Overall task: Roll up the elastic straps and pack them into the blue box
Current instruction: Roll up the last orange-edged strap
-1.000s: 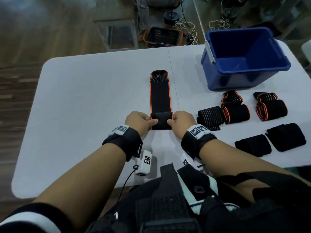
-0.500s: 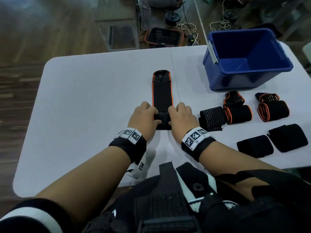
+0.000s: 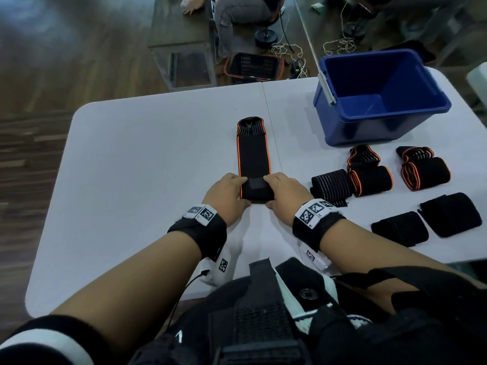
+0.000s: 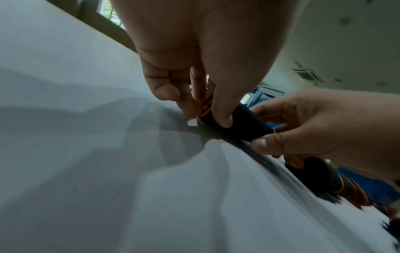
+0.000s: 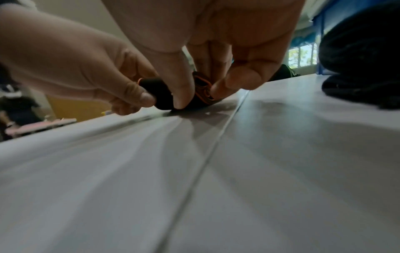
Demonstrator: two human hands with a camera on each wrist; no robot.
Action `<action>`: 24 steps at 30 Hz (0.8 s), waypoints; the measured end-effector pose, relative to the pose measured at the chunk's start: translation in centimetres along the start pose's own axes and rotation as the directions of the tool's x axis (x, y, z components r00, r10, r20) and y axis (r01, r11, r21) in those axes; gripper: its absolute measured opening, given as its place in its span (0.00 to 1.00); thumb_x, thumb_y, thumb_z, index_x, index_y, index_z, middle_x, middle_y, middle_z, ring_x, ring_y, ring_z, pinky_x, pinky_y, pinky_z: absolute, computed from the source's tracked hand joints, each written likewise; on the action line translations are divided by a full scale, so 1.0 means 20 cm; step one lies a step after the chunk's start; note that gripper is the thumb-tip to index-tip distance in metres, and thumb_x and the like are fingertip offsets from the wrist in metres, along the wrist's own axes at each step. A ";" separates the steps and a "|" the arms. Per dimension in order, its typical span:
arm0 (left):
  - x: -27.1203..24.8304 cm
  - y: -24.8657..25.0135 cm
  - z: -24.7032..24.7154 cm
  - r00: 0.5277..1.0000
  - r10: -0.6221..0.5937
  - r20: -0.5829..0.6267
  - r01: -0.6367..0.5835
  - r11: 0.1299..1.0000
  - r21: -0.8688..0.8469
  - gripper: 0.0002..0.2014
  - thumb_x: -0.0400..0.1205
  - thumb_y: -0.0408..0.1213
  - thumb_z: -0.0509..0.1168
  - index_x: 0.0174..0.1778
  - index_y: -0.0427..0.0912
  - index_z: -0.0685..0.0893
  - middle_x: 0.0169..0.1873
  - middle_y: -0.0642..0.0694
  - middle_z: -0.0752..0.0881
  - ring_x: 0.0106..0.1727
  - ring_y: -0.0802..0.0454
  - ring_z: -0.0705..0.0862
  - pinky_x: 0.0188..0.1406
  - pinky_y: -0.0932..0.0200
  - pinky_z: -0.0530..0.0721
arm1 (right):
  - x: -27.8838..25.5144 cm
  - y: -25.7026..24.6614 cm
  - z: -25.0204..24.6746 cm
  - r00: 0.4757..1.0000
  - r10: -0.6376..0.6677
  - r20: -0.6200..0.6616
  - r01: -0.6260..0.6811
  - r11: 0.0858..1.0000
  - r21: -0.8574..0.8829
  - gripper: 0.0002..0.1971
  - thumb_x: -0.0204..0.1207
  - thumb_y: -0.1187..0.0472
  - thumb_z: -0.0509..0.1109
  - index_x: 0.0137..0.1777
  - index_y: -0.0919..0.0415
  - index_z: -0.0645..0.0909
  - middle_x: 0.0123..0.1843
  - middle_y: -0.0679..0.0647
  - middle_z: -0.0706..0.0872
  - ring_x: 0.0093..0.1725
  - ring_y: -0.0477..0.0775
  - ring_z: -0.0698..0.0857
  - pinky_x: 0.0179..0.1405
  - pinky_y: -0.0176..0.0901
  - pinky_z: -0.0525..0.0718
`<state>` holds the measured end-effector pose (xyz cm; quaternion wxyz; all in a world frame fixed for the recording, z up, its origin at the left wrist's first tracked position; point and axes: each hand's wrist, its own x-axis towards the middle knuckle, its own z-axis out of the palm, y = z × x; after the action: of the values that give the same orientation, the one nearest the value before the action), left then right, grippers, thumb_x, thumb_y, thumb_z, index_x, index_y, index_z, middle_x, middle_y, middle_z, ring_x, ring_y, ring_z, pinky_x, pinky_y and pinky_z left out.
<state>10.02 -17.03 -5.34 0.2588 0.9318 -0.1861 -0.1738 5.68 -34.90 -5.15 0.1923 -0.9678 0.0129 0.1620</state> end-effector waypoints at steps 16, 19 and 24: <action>0.01 -0.01 0.03 0.943 -0.313 -0.116 0.251 0.894 -0.372 0.13 0.77 0.49 0.75 0.45 0.47 0.80 0.37 0.52 0.90 0.42 0.53 0.88 0.41 0.57 0.82 | 0.04 0.00 -0.06 0.964 0.259 -0.060 -0.210 0.880 0.427 0.10 0.80 0.54 0.71 0.59 0.53 0.80 0.45 0.49 0.84 0.44 0.52 0.83 0.36 0.41 0.72; 0.00 -0.02 0.07 0.941 -0.328 -0.084 0.276 0.886 -0.372 0.15 0.76 0.52 0.74 0.41 0.48 0.77 0.36 0.48 0.91 0.41 0.49 0.90 0.47 0.46 0.88 | 0.03 0.00 -0.04 0.948 0.313 -0.047 -0.262 0.860 0.437 0.13 0.78 0.52 0.73 0.60 0.52 0.79 0.47 0.49 0.83 0.44 0.52 0.83 0.42 0.41 0.74; -0.03 0.00 0.07 0.953 -0.295 -0.074 0.253 0.903 -0.346 0.15 0.77 0.50 0.74 0.42 0.52 0.72 0.34 0.46 0.90 0.38 0.46 0.89 0.45 0.48 0.87 | 0.01 0.01 -0.02 0.955 0.291 -0.060 -0.241 0.878 0.413 0.20 0.77 0.52 0.73 0.66 0.48 0.70 0.41 0.54 0.84 0.40 0.55 0.85 0.40 0.46 0.81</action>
<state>8.95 -17.30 -6.39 0.3964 0.9005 -0.0045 -0.1790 6.06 -35.15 -4.95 0.3612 -0.9047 0.1904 0.1222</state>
